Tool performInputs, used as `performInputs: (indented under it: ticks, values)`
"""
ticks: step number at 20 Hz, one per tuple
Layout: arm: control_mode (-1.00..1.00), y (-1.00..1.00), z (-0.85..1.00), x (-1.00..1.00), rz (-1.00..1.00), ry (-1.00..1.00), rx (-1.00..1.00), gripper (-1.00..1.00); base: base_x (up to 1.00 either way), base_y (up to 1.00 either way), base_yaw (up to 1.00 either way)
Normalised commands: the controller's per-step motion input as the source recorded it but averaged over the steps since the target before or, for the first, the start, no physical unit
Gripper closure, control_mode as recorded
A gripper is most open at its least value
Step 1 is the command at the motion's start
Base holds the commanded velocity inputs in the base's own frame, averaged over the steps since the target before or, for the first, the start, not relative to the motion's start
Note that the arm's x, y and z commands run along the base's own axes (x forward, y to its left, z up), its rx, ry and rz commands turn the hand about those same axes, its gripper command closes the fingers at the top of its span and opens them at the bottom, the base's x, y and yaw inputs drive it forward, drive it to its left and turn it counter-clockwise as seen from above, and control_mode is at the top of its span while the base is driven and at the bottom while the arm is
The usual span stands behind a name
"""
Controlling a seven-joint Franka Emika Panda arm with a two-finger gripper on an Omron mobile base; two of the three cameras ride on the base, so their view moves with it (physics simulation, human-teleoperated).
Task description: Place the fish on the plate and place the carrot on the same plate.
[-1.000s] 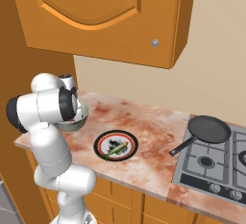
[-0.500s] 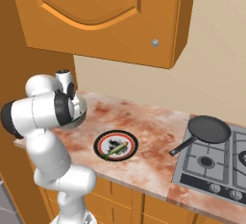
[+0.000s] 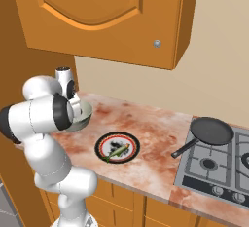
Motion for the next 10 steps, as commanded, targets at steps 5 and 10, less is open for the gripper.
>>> performInputs:
  ticks: [5,10]
  values:
    - [-1.0,-0.08,0.55,-0.24,0.0,0.0,0.0,1.0,0.0,0.0,0.0]
    - [-1.0,-0.38,0.16,-0.56,0.0,0.0,0.0,1.0,0.0,0.0,0.0]
